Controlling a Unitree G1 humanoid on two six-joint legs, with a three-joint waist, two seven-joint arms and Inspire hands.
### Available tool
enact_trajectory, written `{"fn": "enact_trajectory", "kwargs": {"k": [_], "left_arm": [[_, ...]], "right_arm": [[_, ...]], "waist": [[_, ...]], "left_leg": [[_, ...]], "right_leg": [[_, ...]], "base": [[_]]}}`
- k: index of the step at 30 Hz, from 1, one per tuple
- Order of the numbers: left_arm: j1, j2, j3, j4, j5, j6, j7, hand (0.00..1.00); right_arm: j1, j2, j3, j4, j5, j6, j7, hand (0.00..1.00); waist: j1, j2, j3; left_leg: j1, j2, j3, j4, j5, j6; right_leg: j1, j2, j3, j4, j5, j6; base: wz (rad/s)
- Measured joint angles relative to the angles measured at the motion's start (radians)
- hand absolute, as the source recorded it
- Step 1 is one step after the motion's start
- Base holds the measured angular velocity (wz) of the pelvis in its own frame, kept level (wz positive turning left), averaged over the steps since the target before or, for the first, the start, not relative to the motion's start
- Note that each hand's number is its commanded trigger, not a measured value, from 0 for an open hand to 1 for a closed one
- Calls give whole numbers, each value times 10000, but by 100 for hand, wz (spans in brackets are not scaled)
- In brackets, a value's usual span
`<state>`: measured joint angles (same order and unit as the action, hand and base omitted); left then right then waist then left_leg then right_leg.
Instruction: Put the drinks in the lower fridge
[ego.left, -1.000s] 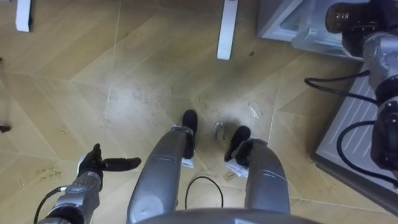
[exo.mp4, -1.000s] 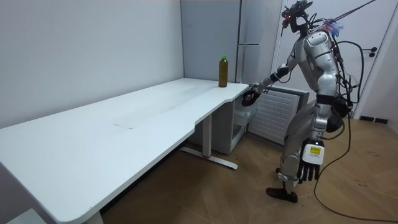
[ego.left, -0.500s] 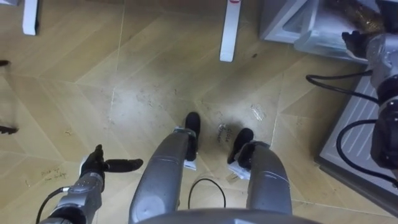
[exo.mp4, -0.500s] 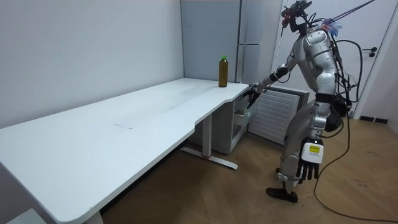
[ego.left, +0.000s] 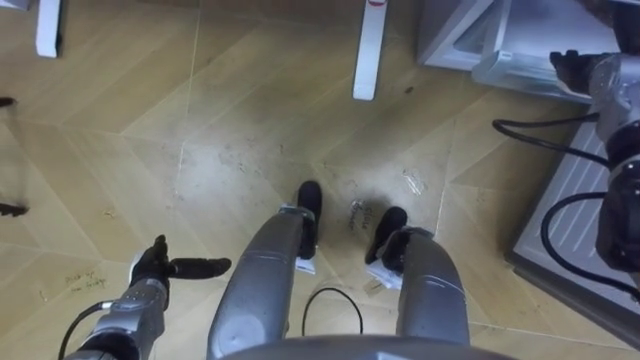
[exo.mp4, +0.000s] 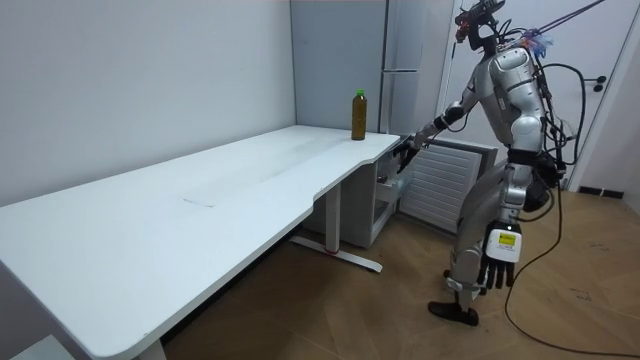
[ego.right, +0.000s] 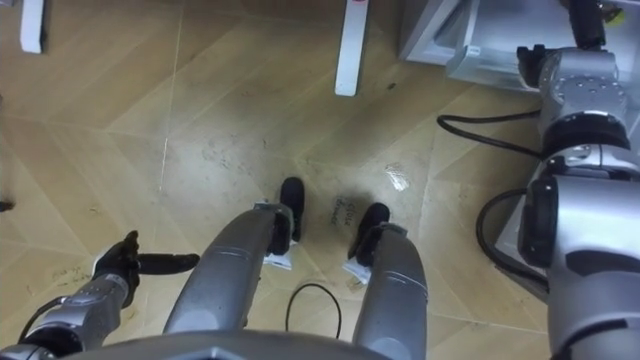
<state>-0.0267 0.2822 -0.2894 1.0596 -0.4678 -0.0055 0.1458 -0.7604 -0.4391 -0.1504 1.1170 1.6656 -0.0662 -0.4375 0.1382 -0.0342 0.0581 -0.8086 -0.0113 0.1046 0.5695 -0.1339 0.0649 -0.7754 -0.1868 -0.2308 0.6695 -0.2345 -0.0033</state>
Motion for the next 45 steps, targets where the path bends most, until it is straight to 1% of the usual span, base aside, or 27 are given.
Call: {"fn": "enact_trajectory", "kwargs": {"k": [2, 6, 8, 10, 14, 16, 18, 19, 21, 22, 23, 24, 26, 27, 28, 30, 31, 33, 34, 35, 37, 38, 39, 40, 41, 42, 45], "left_arm": [[1, 0, 8, -15, 2, -2, -13, 0], [45, 13, 138, 4, 3, -3, -112, 0], [54, 14, 182, 9, 14, -2, -193, 0], [70, 13, 181, 10, 13, 2, -242, 0], [250, 6, 290, 70, 9, 101, -508, 0], [313, 12, 491, 257, -1, 120, -667, 0], [349, 9, 520, 412, -12, 151, -808, 0], [362, -3, 516, 421, -11, 153, -862, 0], [358, -111, 520, 563, -10, 162, -960, 0], [370, -222, 577, 633, -31, 192, -994, 0], [481, -332, 756, 654, -40, 203, -1048, 0], [574, -382, 889, 644, -40, 202, -1091, 0], [922, -423, 1150, 587, 52, 195, -1202, 0], [1133, -421, 1323, 582, 61, 182, -1188, 0], [1234, -420, 1372, 589, 27, 179, -1175, 0], [1585, -467, 1604, 574, -13, 92, -1116, 0], [1654, -507, 1698, 580, -17, 86, -1086, 0], [1826, -645, 1801, 559, 30, -18, -945, 0], [1923, -698, 1895, 580, 52, -41, -927, 0], [2013, -787, 2084, 585, 96, -91, -873, 0], [2061, -856, 2120, 572, 280, -125, -819, 0], [2102, -867, 2120, 574, 343, -189, -799, 0], [2114, -869, 2123, 568, 432, -217, -778, 0], [2158, -892, 2223, 532, 508, -316, -698, 0], [2171, -927, 2386, 526, 659, -389, -656, 0], [2170, -928, 2400, 516, 710, -403, -648, 0], [2171, -956, 2466, 438, 1052, -402, -634, 0]], "right_arm": [[1, 0, -2, 84, -2, 1, 226, 0], [197, 2, 3, 140, -82, 48, 521, 0], [284, 3, 5, 189, -193, 136, 611, 0], [466, 5, 34, 189, -193, 219, 764, 0], [1230, 35, 28, 187, -209, 251, 1371, 0], [1580, 48, 25, 183, -244, 237, 1655, 0], [2263, 128, 114, 127, -238, 170, 2223, 0], [2419, 169, 131, 104, -242, 160, 2328, 0], [2791, 303, 116, 63, -261, 149, 2611, 0], [3082, 443, 106, 47, -253, 131, 2807, 0], [3458, 646, 81, -59, -228, 104, 2907, 0], [3650, 764, 80, -144, -226, 104, 2932, 0], [4701, 1147, 108, -542, -358, 111, 3387, 0], [5204, 1357, 110, -588, -380, 118, 3564, 0], [5430, 1446, 129, -593, -411, 118, 3631, 0], [6424, 1788, 308, -571, -747, 123, 3972, 0], [6666, 1862, 371, -492, -906, 133, 4088, 0], [7529, 2182, 546, -163, -1515, 177, 4325, 0], [7716, 2272, 549, -150, -1680, 181, 4333, 0], [7920, 2417, 530, 71, -2113, 209, 4428, 0], [8216, 2484, 594, 280, -2897, 255, 4511, 0], [8259, 2496, 636, 491, -3628, 259, 4575, 0], [8308, 2497, 664, 547, -4109, 258, 4590, 0], [8434, 2494, 789, 632, -5277, 254, 4632, 0], [8533, 2495, 924, 719, -6284, 255, 4664, 0], [8554, 2492, 1006, 804, -6829, 258, 4684, 0], [8561, 2485, 1669, 1169, -9888, 422, 4688, 0]], "waist": [[10, 38, 0], [83, 43, -2], [92, 45, -3], [117, 93, -15], [200, 270, -24], [186, 293, -38], [155, 303, -53], [151, 304, -64], [43, 368, -132], [-17, 389, -159], [-17, 364, -230], [-33, 353, -303], [-250, 307, -500], [-305, 279, -555], [-336, 272, -570], [-553, 231, -575], [-573, 228, -574], [-609, 202, -561], [-597, 195, -554], [-793, 178, -532], [-972, 161, -522], [-1109, 149, -493], [-1173, 129, -478], [-1285, 71, -457], [-1346, 25, -454], [-1345, 5, -453], [-1298, -37, -476]], "left_leg": [[42, 0, -10, 1, -4, 4], [349, -5, 5, -80, -6, 6], [530, -19, 17, -180, -5, 6], [744, -4, 9, -233, -10, 2], [1587, 39, 5, -425, -143, -17], [2050, 40, 33, -618, -183, -30], [2740, 49, 33, -925, -202, -61], [2892, 52, 31, -980, -207, -70], [3273, 92, 2, -1142, -233, -106], [3651, 123, 6, -1365, -230, -114], [4031, 153, 37, -1590, -238, -139], [4181, 160, 57, -1665, -241, -148], [4875, 154, 85, -2119, -235, -182], [5259, 148, 91, -2331, -250, -212], [5416, 147, 84, -2419, -259, -225], [5976, 123, 75, -2765, -273, -251], [6105, 124, 82, -2842, -278, -259], [6546, 117, 150, -3082, -322, -316], [6640, 101, 148, -3162, -325, -322], [6801, 58, 135, -3303, -322, -333], [6993, 43, 125, -3420, -317, -341], [7172, 28, 132, -3520, -317, -343], [7256, 20, 132, -3554, -328, -358], [7473, 5, 152, -3669, -339, -371], [7616, -1, 161, -3718, -356, -384], [7659, -1, 148, -3725, -370, -390], [7699, 5, 178, -3707, -427, -384]], "right_leg": [[51, 13, 16, -20, -7, 13], [352, 33, 49, -117, -1, 36], [522, 12, 26, -171, -4, 43], [769, 25, -65, -283, -1, 46], [1692, 78, -179, -657, 7, 67], [2133, 115, -152, -864, 1, 102], [2845, 201, -163, -1216, 24, 140], [3005, 211, -176, -1293, 26, 144], [3469, 323, -183, -1616, 78, 184], [3856, 398, -197, -1934, 172, 188], [4240, 488, -158, -2219, 227, 209], [4393, 511, -160, -2351, 250, 217], [5137, 623, -177, -2921, 327, 278], [5543, 679, -174, -3203, 366, 306], [5724, 696, -198, -3300, 373, 317], [6327, 755, -232, -3696, 400, 362], [6468, 778, -227, -3824, 422, 376], [6860, 826, -152, -4067, 450, 389], [6944, 836, -144, -4128, 450, 389], [7074, 840, -156, -4182, 447, 393], [7262, 846, -145, -4279, 440, 404], [7418, 846, -152, -4367, 437, 408], [7513, 846, -170, -4413, 436, 411], [7705, 851, -174, -4510, 427, 427], [7827, 851, -170, -4525, 414, 448], [7865, 855, -150, -4528, 411, 452], [7936, 896, -22, -4660, 426, 468]], "base": [[0], [0], [0], [0], [-4], [-7], [-2], [-3], [-3], [-11], [-14], [-12], [-2], [0], [0], [2], [-4], [-13], [-11], [-3], [0], [0], [-4], [-3], [-4], [-5], [-6]]}}
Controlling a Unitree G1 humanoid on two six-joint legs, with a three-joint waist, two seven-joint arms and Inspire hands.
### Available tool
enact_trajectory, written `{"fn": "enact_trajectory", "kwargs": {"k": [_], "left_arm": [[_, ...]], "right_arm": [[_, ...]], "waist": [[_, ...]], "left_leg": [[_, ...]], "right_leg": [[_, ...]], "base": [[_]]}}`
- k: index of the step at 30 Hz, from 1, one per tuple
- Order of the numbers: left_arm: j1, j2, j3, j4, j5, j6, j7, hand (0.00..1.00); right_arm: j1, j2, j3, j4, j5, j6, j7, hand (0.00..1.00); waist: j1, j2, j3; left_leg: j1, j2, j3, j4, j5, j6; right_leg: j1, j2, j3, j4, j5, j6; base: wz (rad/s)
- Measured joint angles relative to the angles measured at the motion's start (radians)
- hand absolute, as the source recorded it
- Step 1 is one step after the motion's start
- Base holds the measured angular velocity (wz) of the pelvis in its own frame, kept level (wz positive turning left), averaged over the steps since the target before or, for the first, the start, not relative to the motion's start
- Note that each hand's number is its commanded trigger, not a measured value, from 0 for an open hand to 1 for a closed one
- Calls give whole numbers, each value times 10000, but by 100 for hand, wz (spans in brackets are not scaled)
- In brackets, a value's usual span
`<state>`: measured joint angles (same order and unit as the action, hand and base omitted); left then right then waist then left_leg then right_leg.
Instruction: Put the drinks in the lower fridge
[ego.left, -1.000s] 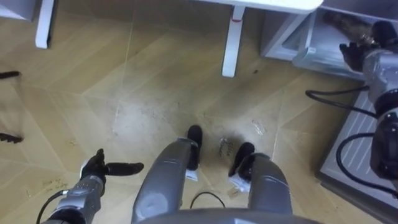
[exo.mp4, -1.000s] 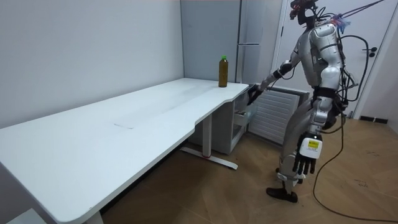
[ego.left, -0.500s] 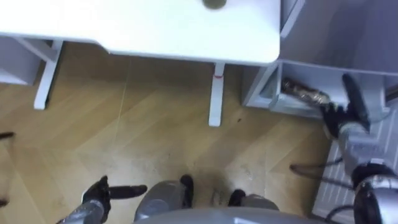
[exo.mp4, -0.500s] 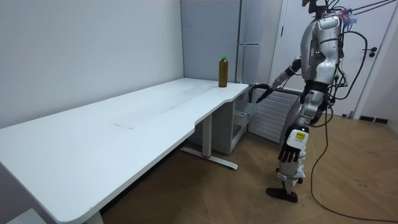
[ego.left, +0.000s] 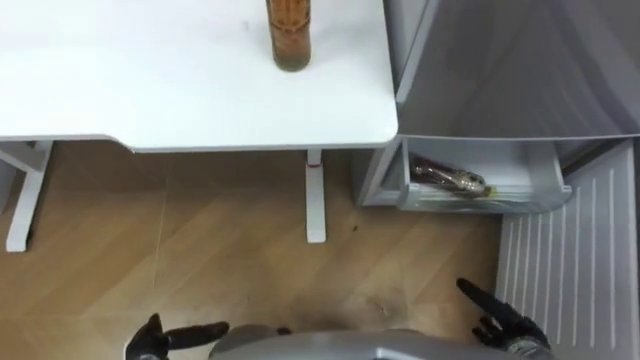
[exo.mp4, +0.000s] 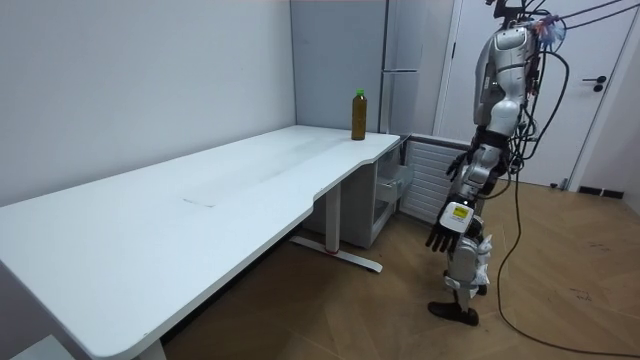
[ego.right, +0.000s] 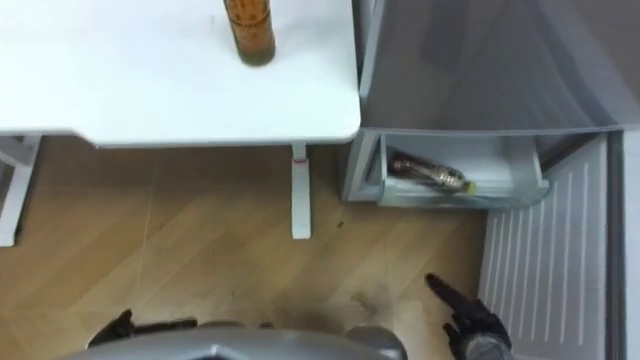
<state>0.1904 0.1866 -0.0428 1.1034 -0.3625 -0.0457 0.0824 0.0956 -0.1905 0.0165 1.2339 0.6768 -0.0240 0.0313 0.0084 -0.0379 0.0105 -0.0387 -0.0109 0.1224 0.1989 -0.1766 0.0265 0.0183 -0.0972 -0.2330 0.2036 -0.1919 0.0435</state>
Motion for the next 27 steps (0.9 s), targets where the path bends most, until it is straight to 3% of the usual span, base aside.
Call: {"fn": "enact_trajectory", "kwargs": {"k": [6, 10, 15, 17, 20, 27], "left_arm": [[-11, -165, 329, -110, 524, 6, 500, 0], [-9, -209, 497, -264, 894, -35, 821, 0], [20, -240, 1713, -1338, 942, -84, 1574, 0], [-24, -262, 2366, -2164, 1044, -429, 2337, 0], [15, -403, 2736, -3373, 1207, -700, 3392, 0], [-16, -556, 2749, -5411, 1293, -1436, 5369, 0]], "right_arm": [[30, 12, 792, 401, -2309, 65, 40, 0], [37, 10, 767, 541, -2682, 20, 43, 0], [90, 14, 415, 859, -2689, -69, 163, 0], [192, -8, 281, 851, -2741, -76, 175, 0], [403, -2, 24, 793, -2770, -97, 285, 0], [393, 37, -22, 689, -2946, -195, 287, 0]], "waist": [[53, 25, -13], [44, 84, -9], [21, 160, 0], [186, 165, -39], [232, 224, -94], [222, 322, -98]], "left_leg": [[182, 2, -28, -20, -37, -9], [280, 13, -76, -24, -39, -14], [483, 22, -181, -121, -52, -38], [484, 31, -153, -140, -48, -43], [680, 25, -102, -130, -49, -43], [851, 44, -108, -168, -76, -75]], "right_leg": [[211, 25, 52, -72, 6, 6], [374, 62, 46, -195, 48, 2], [555, 85, -34, -216, 47, 3], [627, 97, 25, -210, 47, 3], [680, 97, 84, -219, 47, 3], [906, 133, 34, -327, 51, -5]], "base": [[0], [2], [3], [-4], [-4], [-2]]}}
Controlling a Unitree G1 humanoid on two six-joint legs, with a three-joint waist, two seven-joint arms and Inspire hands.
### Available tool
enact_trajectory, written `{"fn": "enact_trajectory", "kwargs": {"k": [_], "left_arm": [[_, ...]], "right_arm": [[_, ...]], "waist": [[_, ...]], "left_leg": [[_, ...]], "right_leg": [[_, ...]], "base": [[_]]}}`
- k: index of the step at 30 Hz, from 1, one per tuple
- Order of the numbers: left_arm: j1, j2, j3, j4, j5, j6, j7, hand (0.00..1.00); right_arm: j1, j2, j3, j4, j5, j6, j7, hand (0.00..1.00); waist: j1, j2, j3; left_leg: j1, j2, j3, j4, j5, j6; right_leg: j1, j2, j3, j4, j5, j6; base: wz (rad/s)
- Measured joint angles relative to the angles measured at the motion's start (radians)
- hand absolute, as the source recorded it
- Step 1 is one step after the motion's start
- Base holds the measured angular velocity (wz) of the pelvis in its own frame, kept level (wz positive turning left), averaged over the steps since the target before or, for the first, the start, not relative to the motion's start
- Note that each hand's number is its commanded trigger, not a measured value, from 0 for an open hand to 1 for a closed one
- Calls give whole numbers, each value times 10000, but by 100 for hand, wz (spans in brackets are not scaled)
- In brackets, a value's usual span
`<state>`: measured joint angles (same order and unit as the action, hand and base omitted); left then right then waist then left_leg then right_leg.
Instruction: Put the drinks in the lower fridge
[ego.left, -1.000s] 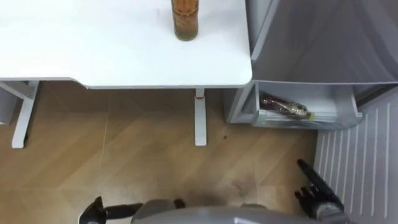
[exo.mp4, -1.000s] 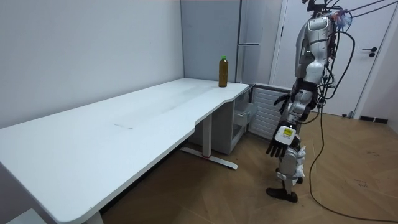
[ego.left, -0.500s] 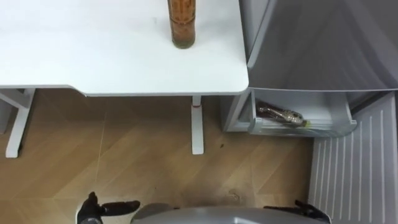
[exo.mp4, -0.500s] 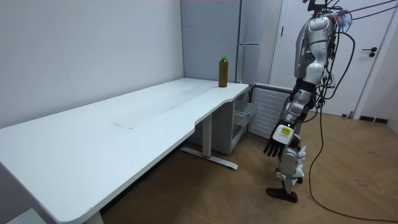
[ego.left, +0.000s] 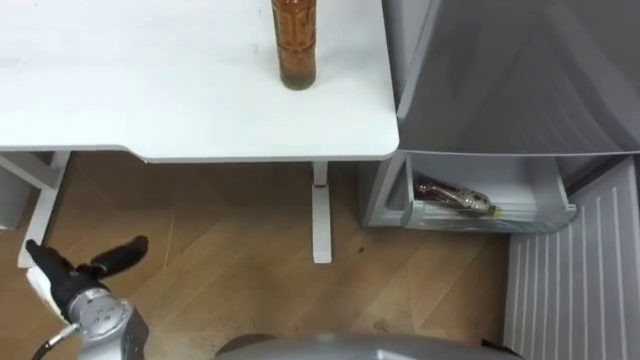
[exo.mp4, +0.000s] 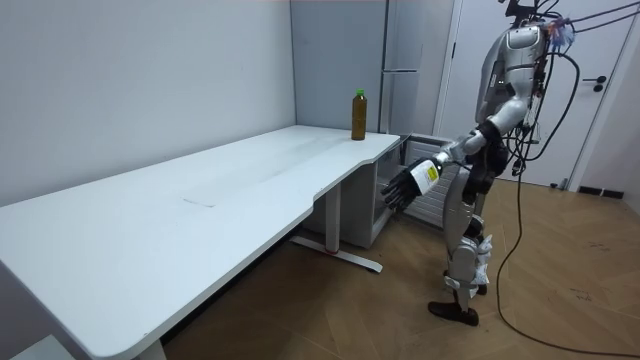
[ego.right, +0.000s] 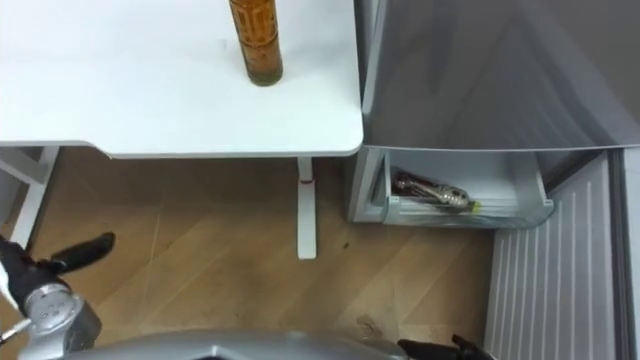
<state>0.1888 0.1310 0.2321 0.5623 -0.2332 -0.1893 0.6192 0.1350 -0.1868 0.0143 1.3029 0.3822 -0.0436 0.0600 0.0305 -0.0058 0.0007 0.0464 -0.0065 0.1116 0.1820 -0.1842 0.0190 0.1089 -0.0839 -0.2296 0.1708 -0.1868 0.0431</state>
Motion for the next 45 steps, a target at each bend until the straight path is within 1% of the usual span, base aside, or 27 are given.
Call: {"fn": "enact_trajectory", "kwargs": {"k": [1, 3, 4, 5, 6, 8, 9, 10, 12, 13, 15, 16, 18, 20, 21, 23, 26, 30, 32, 34, 36, 39, 41, 43, 45], "left_arm": [[-5, 1, 1, -162, 32, -42, 143, 0], [-9, 4, 8, -1115, 97, -117, 796, 0], [-9, 8, 9, -1344, 103, -176, 931, 0], [-8, 14, 7, -1751, 116, -343, 1146, 0], [6, 14, 17, -2197, 127, -422, 1255, 0], [-1, 23, 18, -2837, 125, -436, 1343, 0], [-3, 28, 33, -3251, 198, -435, 1361, 0], [-2, 27, 36, -3453, 325, -435, 1360, 0], [-5, 31, 0, -4561, 624, -439, 1258, 0], [-6, 35, 4, -4786, 738, -451, 1185, 0], [-13, 85, -9, -5496, 763, -477, 1013, 0], [-24, 91, -14, -6045, 762, -477, 869, 0], [-140, 98, -78, -6877, 773, -532, 512, 0], [-314, 142, -234, -7055, 910, -537, 297, 0], [-420, 142, -301, -7076, 973, -536, 137, 0], [-446, 147, -475, -7236, 920, -535, -62, 0], [-589, 150, -851, -7438, 873, -535, -594, 0], [-1276, 167, -1014, -7451, 868, -532, -1489, 0], [-1444, 213, -1086, -7451, 721, -516, -1825, 0], [-1525, 216, -1181, -7450, 675, -441, -2123, 0], [-1720, 218, -1461, -7334, 462, -270, -2411, 0], [-1870, 219, -1697, -7114, 461, -62, -2693, 0], [-1929, 221, -1775, -6811, 439, 66, -3010, 0], [-1937, 223, -1776, -6602, 202, 192, -3193, 0], [-1996, 227, -1775, -6229, -363, 366, -3434, 0]], "right_arm": [[5, -2, 0, 0, 2, 1, -1, 0], [25, -3, 1, 3, 21, 1, -32, 0], [24, -4, 0, 3, 41, 0, -30, 0], [49, -1, 3, 4, 48, -4, -23, 0], [54, 3, 3, -5, 37, -16, 11, 0], [52, 2, 10, -64, 29, -23, 110, 0], [64, 2, -15, -85, 7, -50, 187, 0], [65, 2, -57, -71, 0, -78, 218, 0], [61, -10, -167, -47, -7, -115, 427, 0], [63, -10, -198, -52, -16, -117, 463, 0], [34, 4, -289, -58, -36, -118, 521, 0], [35, 5, -285, -50, -34, -119, 532, 0], [12, 24, -291, -56, -40, -121, 573, 0], [-4, 28, -351, -54, -55, -121, 612, 0], [-54, 32, -368, -53, -149, -122, 620, 0], [-178, 32, -367, -53, -393, -122, 622, 0], [-334, 27, -385, 79, -667, -122, 698, 0], [-557, -22, -443, 215, -1174, -129, 934, 0], [-566, -26, -459, 246, -1194, -114, 965, 0], [-563, -26, -459, 240, -1191, -106, 968, 0], [-592, -27, -431, 207, -1187, -93, 961, 0], [-598, -33, -427, 206, -1192, -88, 955, 0], [-589, -36, -464, 184, -1193, -88, 953, 0], [-590, -43, -473, 139, -1190, -93, 954, 0], [-591, -45, -487, 139, -1183, -84, 958, 0]], "waist": [[-2, 5, -2], [-12, -2, -4], [3, 0, -3], [5, -4, -5], [54, 23, 0], [55, 29, -4], [38, 89, 23], [17, 86, 24], [-13, 47, 32], [-23, 54, 37], [-116, 70, 45], [-230, 43, 62], [-299, 11, 77], [-360, 11, 83], [-453, 11, 84], [-588, 13, 86], [-799, 1, 90], [-902, -8, 101], [-1019, -10, 102], [-1069, -5, 100], [-1110, -20, 113], [-1111, -8, 122], [-1134, 40, 154], [-1189, 79, 178], [-1289, 104, 191]], "left_leg": [[6, -1, -26, 17, 0, 0], [-13, -12, -125, 59, 3, -2], [-4, -14, -135, 56, 3, -2], [3, -14, -142, 55, 3, -2], [13, -14, -143, 55, 3, -2], [38, -14, -145, 55, 2, -2], [47, -13, -146, 58, 0, -4], [50, -13, -145, 54, -3, -7], [60, -8, -142, 44, -4, -9], [66, -6, -139, 43, -5, -9], [64, -6, -141, 47, -5, -10], [60, -7, -147, 46, -5, -10], [70, -5, -136, 26, -5, -10], [71, -7, -129, 25, -5, -10], [62, -6, -122, 29, -5, -10], [25, -3, -105, 47, -5, -10], [31, 1, -78, 32, -5, -10], [44, 8, -48, -1, -5, -10], [31, 11, -39, -1, -5, -10], [16, 12, -9, -5, -5, -10], [18, 12, 23, -5, -5, -11], [50, 12, 96, 7, -5, -10], [87, 11, 130, 18, -5, -10], [109, 20, 171, 12, -5, -10], [150, 46, 188, -53, -12, -22]], "right_leg": [[-8, 1, -19, -7, 2, -3], [15, 0, -89, -19, 5, -9], [32, 1, -84, -29, 5, -8], [50, 1, -83, -32, 5, -8], [56, 1, -73, -33, 5, -8], [76, 1, -83, -37, 5, -8], [87, 3, -73, -54, 5, -8], [88, 3, -77, -59, 5, -8], [94, 7, -84, -63, 5, -8], [103, 9, -83, -64, 5, -8], [105, 11, -94, -65, 5, -8], [106, 10, -99, -63, 5, -8], [111, 17, -58, -69, 5, -8], [121, 22, 17, -71, 5, -8], [127, 24, 27, -68, 5, -8], [116, 24, 30, -60, 5, -8], [99, 23, 27, -57, 5, -8], [81, 26, 71, -59, 5, -8], [76, 26, 67, -58, 5, -8], [39, 26, 86, -59, 5, -8], [32, 26, 163, -53, 5, -8], [33, 28, 293, -53, 5, -8], [48, 28, 344, -53, 5, -8], [37, 37, 389, -52, 5, -8], [-37, 64, 415, -37, 8, -13]], "base": [[10], [11], [7], [0], [0], [0], [0], [0], [0], [0], [0], [0], [0], [0], [0], [0], [0], [0], [0], [-2], [-4], [-8], [-7], [-7], [-7]]}}
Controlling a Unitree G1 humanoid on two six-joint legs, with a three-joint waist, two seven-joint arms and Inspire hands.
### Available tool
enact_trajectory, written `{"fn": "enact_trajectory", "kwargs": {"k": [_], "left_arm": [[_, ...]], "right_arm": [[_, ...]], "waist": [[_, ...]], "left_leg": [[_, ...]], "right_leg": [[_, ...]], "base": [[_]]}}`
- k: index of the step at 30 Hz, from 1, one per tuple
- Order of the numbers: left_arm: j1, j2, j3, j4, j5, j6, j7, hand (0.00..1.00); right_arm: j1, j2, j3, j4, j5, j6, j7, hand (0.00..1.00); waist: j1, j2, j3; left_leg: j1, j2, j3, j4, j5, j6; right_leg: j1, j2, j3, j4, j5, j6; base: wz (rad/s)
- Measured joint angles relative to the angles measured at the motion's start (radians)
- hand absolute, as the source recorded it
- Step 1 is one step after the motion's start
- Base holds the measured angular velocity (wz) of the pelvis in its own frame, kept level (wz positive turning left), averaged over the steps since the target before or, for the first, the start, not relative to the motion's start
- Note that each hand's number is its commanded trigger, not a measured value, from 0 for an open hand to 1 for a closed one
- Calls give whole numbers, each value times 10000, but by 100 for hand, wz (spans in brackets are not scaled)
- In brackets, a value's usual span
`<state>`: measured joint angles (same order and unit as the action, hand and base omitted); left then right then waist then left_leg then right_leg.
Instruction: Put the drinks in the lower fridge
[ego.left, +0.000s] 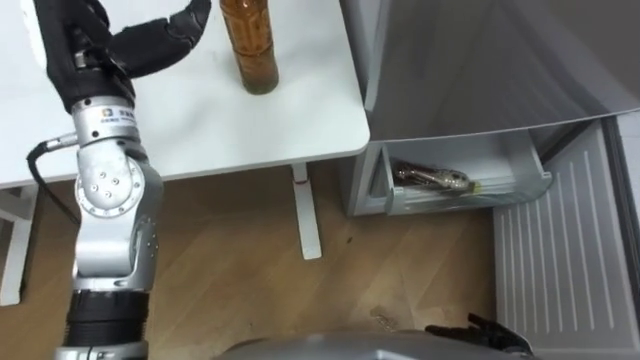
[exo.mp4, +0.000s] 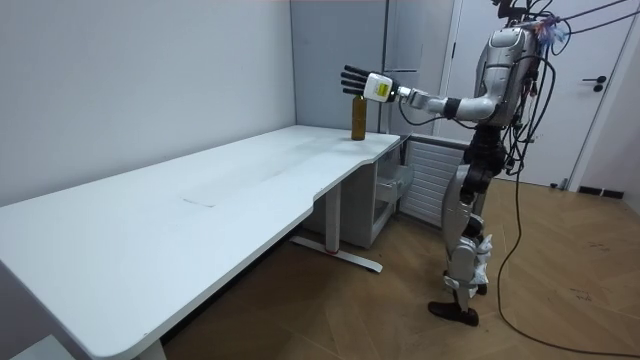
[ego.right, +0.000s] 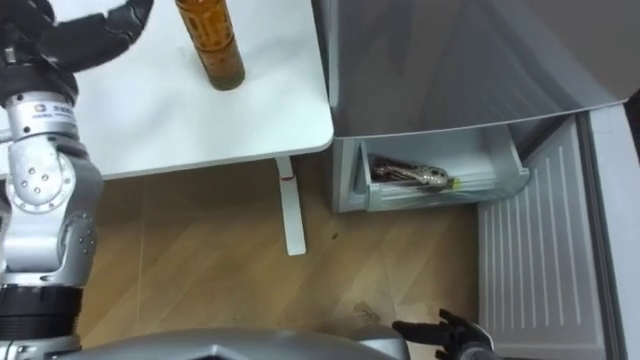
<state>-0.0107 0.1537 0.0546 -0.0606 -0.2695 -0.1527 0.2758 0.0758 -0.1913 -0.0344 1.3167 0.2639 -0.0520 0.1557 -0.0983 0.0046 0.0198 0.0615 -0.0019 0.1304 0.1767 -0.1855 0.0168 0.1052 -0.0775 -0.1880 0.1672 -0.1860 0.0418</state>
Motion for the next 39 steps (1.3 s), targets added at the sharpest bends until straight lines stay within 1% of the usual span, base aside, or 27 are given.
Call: {"fn": "enact_trajectory", "kwargs": {"k": [3, 6, 10, 12, 14, 17, 18, 21, 25, 26, 31, 34, 36, 39], "left_arm": [[0, 0, 6, 334, -390, 121, -156, 0], [0, -1, 10, 608, -514, 441, -402, 0], [-19, -2, 9, 646, -515, 517, -555, 0], [-305, -3, 9, 1246, -521, 560, -700, 0], [-444, -2, 9, 1759, -523, 647, -695, 0], [-448, -3, 0, 2003, -523, 796, -692, 0], [-448, -3, 2, 2059, -525, 799, -690, 0], [-449, -3, 3, 2102, -528, 799, -695, 0], [-451, -5, -5, 2188, -550, 804, -718, 0], [-453, -5, -11, 2189, -549, 805, -720, 0], [-492, -10, -17, 2330, -540, 805, -749, 0], [-746, -66, -34, 2742, -551, 866, -761, 0], [-931, -86, -31, 2825, -614, 1089, -766, 0], [-1315, -82, 21, 3025, -932, 1232, -775, 0]], "right_arm": [[-73, 20, -88, -10, -7, 24, 3, 0], [-71, 26, -280, -1, -11, 111, 3, 0], [-44, 24, -315, 24, -14, 110, -1, 0], [-21, 23, -306, 18, -24, 112, 3, 0], [-22, 29, -290, 18, -10, 120, 2, 0], [-51, 39, -294, 15, -8, 184, 1, 0], [-57, 34, -297, 17, -17, 202, 0, 0], [-76, 33, -295, 10, -25, 222, 3, 0], [-76, 35, -295, 4, -25, 250, 5, 0], [-80, 35, -295, 4, -26, 315, 4, 0], [-70, 35, -293, 24, -84, 327, -6, 0], [-79, 32, -292, 37, -74, 389, -31, 0], [-94, 29, -279, 1, -84, 539, -117, 0], [-111, 25, -296, 13, -388, 599, -124, 0]], "waist": [[-42, 9, -8], [-67, 48, -32], [-99, 74, -51], [-67, 70, -48], [-86, 67, -46], [-181, 54, -38], [-273, 47, -36], [-330, 44, -35], [-395, 11, -22], [-404, -2, -29], [-399, -21, -51], [-389, -15, -54], [-364, -8, -58], [-384, 5, -66]], "left_leg": [[28, 42, 40, -61, -5, -16], [14, 84, 61, -71, -14, -48], [33, 87, 101, -79, -13, -52], [97, 79, 179, -76, -11, -50], [175, 75, 212, -78, -12, -50], [177, 73, 228, -85, -12, -50], [189, 76, 239, -85, -12, -50], [222, 84, 320, -85, -12, -50], [216, 88, 317, -92, -13, -49], [213, 95, 320, -98, -14, -49], [218, 116, 324, -100, -15, -50], [209, 115, 319, -101, -15, -51], [194, 114, 323, -101, -17, -53], [198, 115, 334, -91, -17, -54]], "right_leg": [[-29, 52, 59, 0, 18, -29], [-97, 106, 160, 1, 30, -49], [-130, 113, 256, 3, 32, -52], [-51, 108, 436, -1, 32, -52], [8, 105, 490, -4, 32, -52], [-9, 104, 524, -3, 32, -52], [-4, 107, 553, 3, 32, -52], [-14, 114, 647, 17, 32, -53], [-29, 120, 660, 37, 38, -62], [-48, 135, 708, 41, 45, -71], [-41, 158, 734, 40, 67, -93], [-44, 159, 726, 36, 69, -93], [-71, 160, 718, 37, 69, -93], [-56, 159, 649, 31, 69, -94]], "base": [[-8], [-9], [-8], [-13], [-12], [-5], [0], [-7], [-1], [-3], [-1], [0], [0], [0]]}}
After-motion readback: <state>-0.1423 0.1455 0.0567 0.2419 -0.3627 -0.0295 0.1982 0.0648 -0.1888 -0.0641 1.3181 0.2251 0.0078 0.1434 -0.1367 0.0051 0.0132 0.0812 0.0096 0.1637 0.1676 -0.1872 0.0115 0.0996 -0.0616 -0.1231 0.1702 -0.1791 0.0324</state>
